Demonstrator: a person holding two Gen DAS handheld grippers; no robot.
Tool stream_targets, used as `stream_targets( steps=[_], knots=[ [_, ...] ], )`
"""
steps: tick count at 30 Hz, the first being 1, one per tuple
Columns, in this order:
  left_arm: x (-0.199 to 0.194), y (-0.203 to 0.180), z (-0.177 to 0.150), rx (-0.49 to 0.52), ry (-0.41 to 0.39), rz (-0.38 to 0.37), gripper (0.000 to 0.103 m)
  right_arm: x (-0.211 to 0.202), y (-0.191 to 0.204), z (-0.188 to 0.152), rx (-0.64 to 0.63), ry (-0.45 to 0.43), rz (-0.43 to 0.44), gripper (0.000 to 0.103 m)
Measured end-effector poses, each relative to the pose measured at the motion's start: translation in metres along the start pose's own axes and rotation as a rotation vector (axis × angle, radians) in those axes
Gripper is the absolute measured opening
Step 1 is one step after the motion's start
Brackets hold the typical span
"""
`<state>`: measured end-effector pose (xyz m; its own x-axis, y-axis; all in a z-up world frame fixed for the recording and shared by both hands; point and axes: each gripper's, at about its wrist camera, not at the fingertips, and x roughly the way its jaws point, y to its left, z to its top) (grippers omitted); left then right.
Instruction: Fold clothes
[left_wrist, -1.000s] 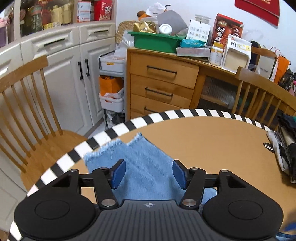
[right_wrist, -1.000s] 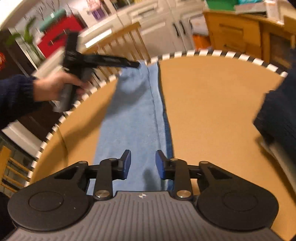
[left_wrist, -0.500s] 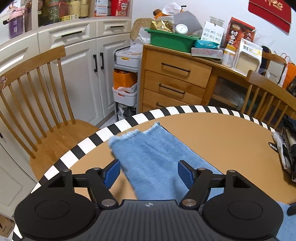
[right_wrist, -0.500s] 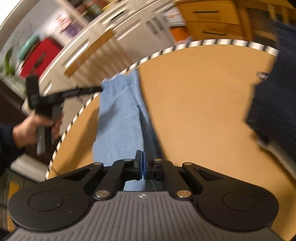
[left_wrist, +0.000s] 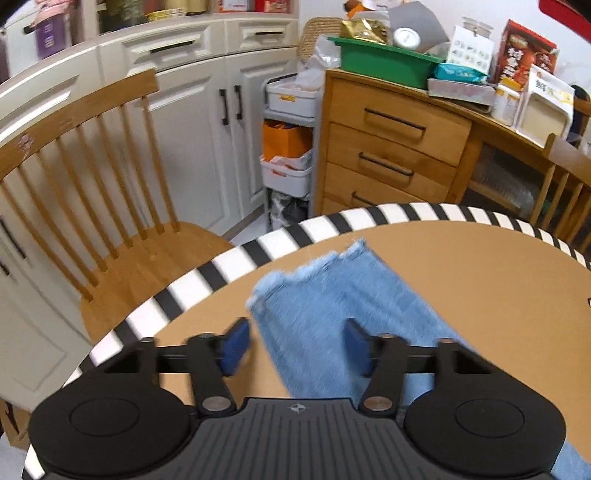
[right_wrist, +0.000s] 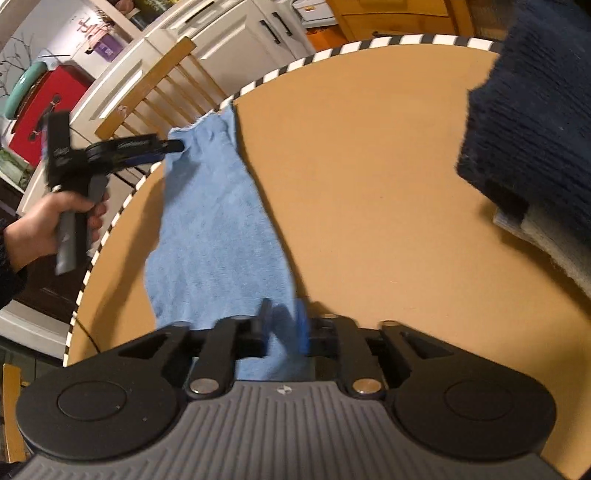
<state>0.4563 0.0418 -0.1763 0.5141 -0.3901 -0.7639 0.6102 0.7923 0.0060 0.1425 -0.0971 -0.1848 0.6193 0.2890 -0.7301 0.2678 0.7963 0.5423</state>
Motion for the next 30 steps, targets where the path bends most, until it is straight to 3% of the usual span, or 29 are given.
stream_targets(
  steps=[1,2,4,6,10,11,14,15,17,19,20,23,25,28,30],
  knots=[
    [0.003,-0.002,0.003,0.010,0.002,-0.005,0.039,0.000,0.004,-0.002,-0.013,0.002,0.007,0.045],
    [0.005,-0.005,0.006,0.018,0.002,-0.009,0.036,0.002,0.010,-0.004,-0.040,0.005,-0.005,0.045],
    [0.004,-0.011,0.008,0.043,-0.022,-0.014,0.006,0.003,0.019,-0.008,-0.097,0.007,-0.040,0.045],
    [-0.004,-0.021,0.006,0.100,-0.084,0.004,0.006,0.002,0.025,-0.010,-0.124,0.008,-0.072,0.047],
    [-0.027,-0.053,-0.007,0.368,-0.314,0.068,0.005,-0.011,0.028,-0.019,-0.168,-0.016,-0.124,0.057],
    [-0.027,-0.057,-0.008,0.391,-0.322,0.076,0.005,-0.013,0.030,-0.022,-0.174,-0.025,-0.135,0.061],
    [0.001,-0.052,-0.001,0.295,-0.156,0.118,0.006,-0.018,0.036,-0.027,-0.177,-0.052,-0.170,0.067],
    [0.006,-0.048,0.001,0.254,-0.129,0.136,0.008,-0.020,0.037,-0.028,-0.176,-0.061,-0.183,0.068],
    [0.013,-0.043,0.002,0.204,-0.101,0.180,0.026,-0.029,0.038,-0.032,-0.184,-0.091,-0.197,0.070],
    [0.014,-0.045,0.004,0.232,-0.124,0.278,0.068,-0.039,0.038,-0.036,-0.188,-0.112,-0.199,0.073],
    [0.011,-0.045,0.005,0.253,-0.162,0.324,0.071,-0.044,0.037,-0.038,-0.187,-0.115,-0.192,0.073],
    [0.001,-0.035,0.013,0.255,-0.255,0.339,0.073,-0.057,0.036,-0.044,-0.184,-0.126,-0.173,0.074],
    [0.003,-0.019,0.021,0.144,-0.203,0.340,0.074,-0.058,0.038,-0.047,-0.186,-0.130,-0.169,0.074],
    [0.017,0.005,0.020,-0.030,-0.020,0.311,0.072,-0.053,0.035,-0.051,-0.183,-0.114,-0.168,0.074],
    [0.018,0.016,0.010,-0.100,0.033,0.262,0.069,-0.049,0.032,-0.053,-0.163,-0.103,-0.165,0.074]
  ],
)
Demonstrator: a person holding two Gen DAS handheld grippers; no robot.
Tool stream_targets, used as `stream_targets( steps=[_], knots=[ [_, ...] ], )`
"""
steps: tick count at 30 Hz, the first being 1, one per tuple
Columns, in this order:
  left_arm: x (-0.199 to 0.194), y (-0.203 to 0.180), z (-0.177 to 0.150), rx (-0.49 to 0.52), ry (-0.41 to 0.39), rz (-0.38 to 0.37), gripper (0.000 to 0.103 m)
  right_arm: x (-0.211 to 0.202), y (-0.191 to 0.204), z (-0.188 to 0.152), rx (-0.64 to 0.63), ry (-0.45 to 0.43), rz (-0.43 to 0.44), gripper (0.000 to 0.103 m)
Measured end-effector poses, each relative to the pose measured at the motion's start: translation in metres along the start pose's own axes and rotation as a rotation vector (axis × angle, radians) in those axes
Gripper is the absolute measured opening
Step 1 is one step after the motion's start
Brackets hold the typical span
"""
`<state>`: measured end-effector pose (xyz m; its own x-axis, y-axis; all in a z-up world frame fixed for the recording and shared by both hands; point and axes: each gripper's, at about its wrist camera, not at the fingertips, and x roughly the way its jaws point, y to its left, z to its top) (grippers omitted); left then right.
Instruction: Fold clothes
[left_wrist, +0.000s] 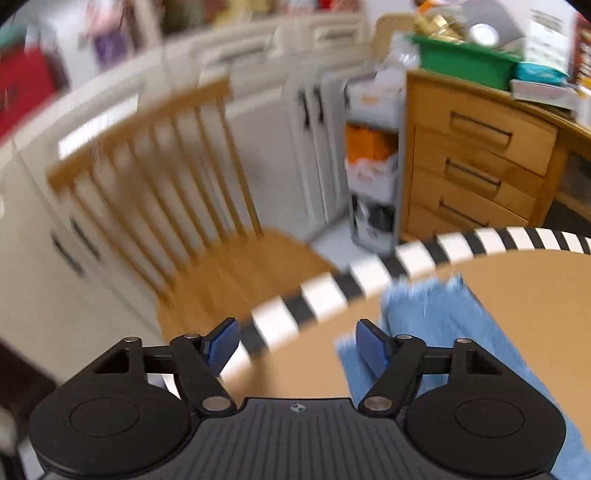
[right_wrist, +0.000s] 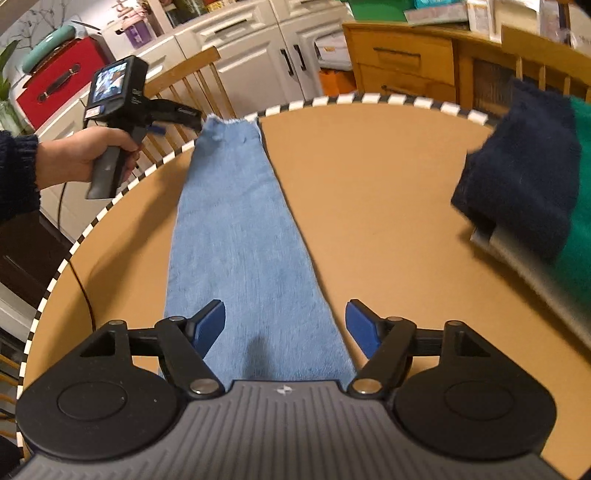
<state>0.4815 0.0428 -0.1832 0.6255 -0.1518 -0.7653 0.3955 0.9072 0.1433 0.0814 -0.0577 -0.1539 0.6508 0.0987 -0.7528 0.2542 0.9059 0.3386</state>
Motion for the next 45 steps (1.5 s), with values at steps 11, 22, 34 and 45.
stream_targets(
  steps=[11,22,34,45],
  knots=[
    [-0.028,-0.086,-0.057,0.633,-0.298,-0.024,0.002,0.008,-0.003,-0.005,0.033,0.045,0.018,0.077],
    [-0.023,-0.118,-0.108,0.817,-0.296,0.037,0.027,0.010,-0.001,-0.006,0.023,0.063,0.017,0.080],
    [-0.035,-0.025,-0.060,0.142,-0.206,-0.046,0.058,0.007,0.013,0.046,-0.157,-0.259,0.116,0.031],
    [-0.040,-0.005,-0.090,-0.009,-0.135,-0.061,0.069,0.171,0.017,0.205,-0.254,-0.187,0.202,0.033]
  ],
)
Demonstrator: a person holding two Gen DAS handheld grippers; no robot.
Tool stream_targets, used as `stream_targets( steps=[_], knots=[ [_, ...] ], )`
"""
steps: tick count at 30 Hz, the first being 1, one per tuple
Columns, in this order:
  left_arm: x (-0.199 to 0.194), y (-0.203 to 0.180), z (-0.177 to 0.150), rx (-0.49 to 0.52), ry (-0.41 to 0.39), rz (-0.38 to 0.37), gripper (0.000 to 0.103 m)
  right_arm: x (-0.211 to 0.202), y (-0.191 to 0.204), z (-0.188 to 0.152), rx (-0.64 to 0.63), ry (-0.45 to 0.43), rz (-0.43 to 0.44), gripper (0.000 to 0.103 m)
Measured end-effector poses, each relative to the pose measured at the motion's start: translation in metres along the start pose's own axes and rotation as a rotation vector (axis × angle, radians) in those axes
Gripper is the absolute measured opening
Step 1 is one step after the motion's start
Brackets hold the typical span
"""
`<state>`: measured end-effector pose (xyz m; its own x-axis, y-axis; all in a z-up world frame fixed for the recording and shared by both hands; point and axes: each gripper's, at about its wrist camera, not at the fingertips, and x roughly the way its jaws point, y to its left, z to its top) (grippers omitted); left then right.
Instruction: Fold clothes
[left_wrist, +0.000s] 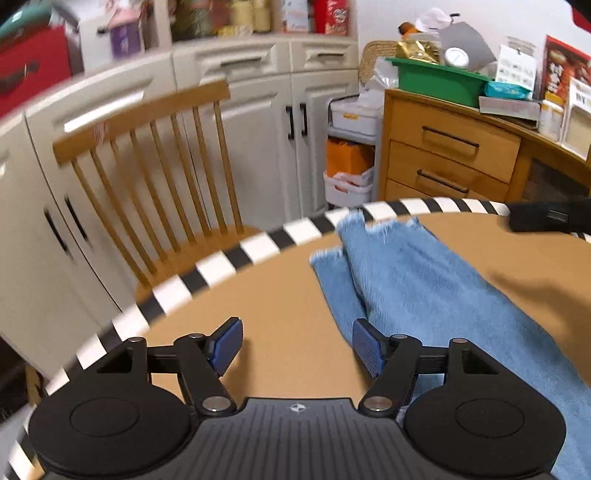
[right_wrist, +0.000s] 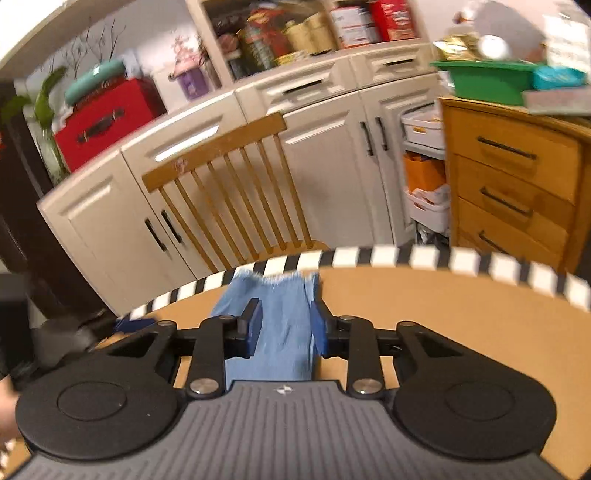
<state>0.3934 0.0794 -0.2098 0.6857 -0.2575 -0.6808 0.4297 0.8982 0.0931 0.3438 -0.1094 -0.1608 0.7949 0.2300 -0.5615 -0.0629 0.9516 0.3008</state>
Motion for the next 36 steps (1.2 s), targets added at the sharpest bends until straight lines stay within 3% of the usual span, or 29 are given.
stream_targets(
  steps=[5,9,10,11,14,18,20,23,25,29,32,34,36],
  knots=[
    [-0.001,0.008,-0.010,-0.022,-0.010,-0.007,0.072,0.053,0.009,0.003,-0.138,0.137,-0.033,0.034],
    [0.001,0.012,-0.010,-0.028,-0.009,-0.013,0.076,0.067,0.015,-0.005,-0.136,0.178,-0.029,0.035],
    [0.001,0.013,-0.010,-0.029,-0.008,-0.012,0.078,0.068,0.014,-0.005,-0.123,0.183,-0.028,0.029],
    [0.002,0.014,-0.010,-0.030,-0.006,-0.009,0.078,0.069,0.013,-0.002,-0.101,0.197,-0.020,0.010],
    [0.002,0.018,-0.010,-0.042,0.001,-0.010,0.079,0.060,0.020,0.001,-0.107,0.196,0.023,0.007],
    [0.001,0.022,-0.009,-0.038,0.001,-0.005,0.079,0.023,0.038,0.013,-0.164,0.074,0.026,0.007],
    [0.003,0.023,-0.009,-0.042,0.005,-0.003,0.079,0.017,0.036,0.019,-0.174,0.080,-0.033,0.008],
    [0.004,0.023,-0.007,-0.058,0.012,0.012,0.080,0.043,0.011,0.011,-0.115,0.207,-0.173,0.008],
    [0.004,0.022,-0.007,-0.062,0.020,0.011,0.080,0.047,0.011,0.005,-0.116,0.216,-0.201,0.008],
    [0.004,0.023,-0.008,-0.032,0.003,0.052,0.080,0.014,0.046,0.011,-0.168,0.084,-0.032,0.008],
    [0.006,0.030,-0.009,-0.063,-0.002,0.069,0.081,-0.012,0.075,0.021,-0.257,0.019,0.090,0.008],
    [0.007,0.032,-0.008,-0.076,0.000,0.085,0.081,-0.013,0.075,0.031,-0.238,0.025,0.084,0.008],
    [0.007,0.033,-0.006,-0.082,0.008,0.090,0.081,0.000,0.060,0.034,-0.214,0.062,0.023,0.008]
  ],
)
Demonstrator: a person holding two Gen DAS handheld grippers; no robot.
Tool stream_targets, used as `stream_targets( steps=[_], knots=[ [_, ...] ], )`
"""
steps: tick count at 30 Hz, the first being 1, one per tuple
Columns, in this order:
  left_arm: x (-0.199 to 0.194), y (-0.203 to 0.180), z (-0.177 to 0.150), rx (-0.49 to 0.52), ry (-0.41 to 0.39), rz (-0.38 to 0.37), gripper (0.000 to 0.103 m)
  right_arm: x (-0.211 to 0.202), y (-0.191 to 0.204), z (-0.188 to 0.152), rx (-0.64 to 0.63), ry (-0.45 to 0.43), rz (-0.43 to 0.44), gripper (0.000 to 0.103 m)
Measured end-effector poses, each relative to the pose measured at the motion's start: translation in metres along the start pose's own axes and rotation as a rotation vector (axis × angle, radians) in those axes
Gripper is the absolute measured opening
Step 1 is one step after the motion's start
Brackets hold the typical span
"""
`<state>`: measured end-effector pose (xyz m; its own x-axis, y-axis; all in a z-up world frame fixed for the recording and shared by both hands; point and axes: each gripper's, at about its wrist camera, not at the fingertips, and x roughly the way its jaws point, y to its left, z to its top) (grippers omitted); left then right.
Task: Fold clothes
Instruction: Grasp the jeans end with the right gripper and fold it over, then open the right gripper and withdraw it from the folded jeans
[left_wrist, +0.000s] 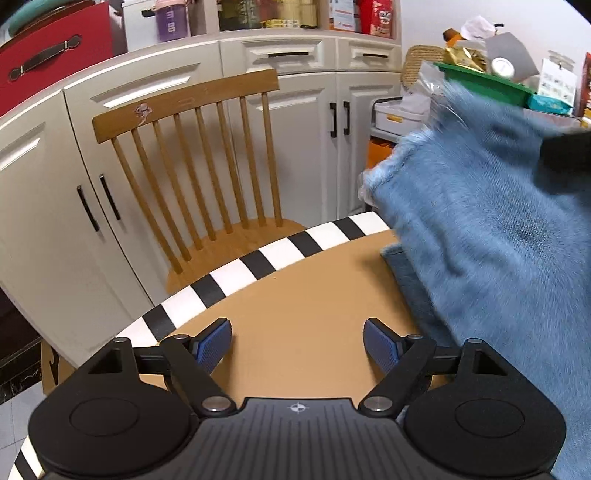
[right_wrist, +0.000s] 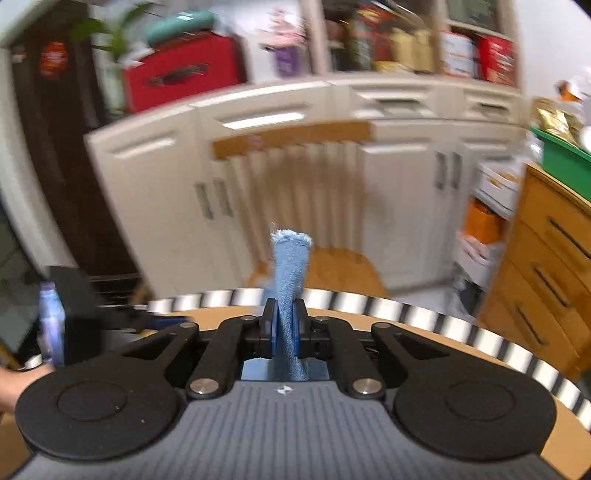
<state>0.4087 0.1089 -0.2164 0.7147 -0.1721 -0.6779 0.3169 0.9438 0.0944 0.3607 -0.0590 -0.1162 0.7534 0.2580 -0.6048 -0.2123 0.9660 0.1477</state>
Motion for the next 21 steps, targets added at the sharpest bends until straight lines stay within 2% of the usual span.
stream_targets(
  steps=[5,7,9,10,11,12,15,17,18,19,20,21],
  knots=[
    [-0.002,-0.004,0.000,-0.001,0.003,0.018,0.081,0.049,-0.041,-0.022,0.134,0.170,-0.095,0.008],
    [-0.004,-0.004,0.001,-0.018,0.010,0.013,0.081,0.052,-0.044,-0.029,0.168,0.170,-0.118,0.010],
    [-0.008,-0.003,0.003,-0.031,-0.004,0.011,0.081,0.054,-0.048,-0.032,0.194,0.162,-0.139,0.015],
    [-0.011,-0.003,0.004,-0.037,-0.017,0.011,0.081,0.055,-0.048,-0.032,0.187,0.173,-0.170,0.024],
    [-0.014,-0.004,0.005,-0.039,-0.032,0.010,0.081,0.056,-0.048,-0.031,0.177,0.187,-0.205,0.048],
    [-0.019,-0.008,0.007,-0.029,-0.055,0.003,0.081,0.054,-0.048,-0.031,0.157,0.190,-0.251,0.056],
    [-0.029,-0.023,0.013,0.013,-0.105,-0.039,0.080,0.028,-0.046,-0.029,0.125,0.090,-0.285,0.050],
    [-0.032,-0.041,0.013,0.053,-0.083,-0.101,0.077,0.015,-0.044,-0.032,0.157,0.091,-0.230,0.035],
    [-0.031,-0.051,0.012,0.084,-0.061,-0.127,0.076,0.009,-0.043,-0.034,0.174,0.095,-0.198,0.032],
    [-0.027,-0.062,0.009,0.138,-0.034,-0.135,0.075,0.003,-0.043,-0.035,0.191,0.100,-0.167,0.027],
    [-0.023,-0.070,0.005,0.190,-0.024,-0.111,0.077,-0.007,-0.038,-0.039,0.202,0.113,-0.160,0.029],
    [-0.020,-0.077,0.002,0.235,-0.016,-0.089,0.083,-0.017,-0.033,-0.044,0.211,0.128,-0.159,0.030]
  ],
)
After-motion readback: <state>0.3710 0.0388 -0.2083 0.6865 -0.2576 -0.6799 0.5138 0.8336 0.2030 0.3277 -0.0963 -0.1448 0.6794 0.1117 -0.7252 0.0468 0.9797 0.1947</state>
